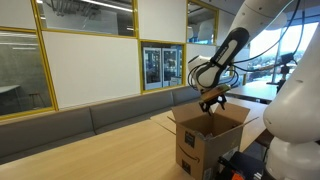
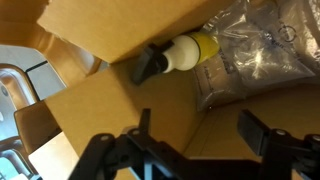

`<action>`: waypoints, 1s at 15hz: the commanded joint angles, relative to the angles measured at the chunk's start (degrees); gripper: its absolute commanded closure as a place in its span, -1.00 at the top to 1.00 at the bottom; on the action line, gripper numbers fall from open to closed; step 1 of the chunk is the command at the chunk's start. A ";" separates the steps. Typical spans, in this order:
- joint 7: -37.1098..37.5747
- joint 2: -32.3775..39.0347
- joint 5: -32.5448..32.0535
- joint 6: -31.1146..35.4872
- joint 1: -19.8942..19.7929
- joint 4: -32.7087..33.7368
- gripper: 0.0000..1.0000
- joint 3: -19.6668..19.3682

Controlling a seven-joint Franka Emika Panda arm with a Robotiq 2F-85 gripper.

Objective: Pick up the plastic bag and bottle from the table and put them in the box.

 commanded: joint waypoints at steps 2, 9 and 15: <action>0.71 -1.65 -1.22 2.10 -0.46 -1.04 1.00 0.41; -12.16 -8.63 9.54 -2.04 2.95 1.76 1.00 2.28; -31.26 -15.10 27.88 -7.16 7.71 6.34 1.00 3.62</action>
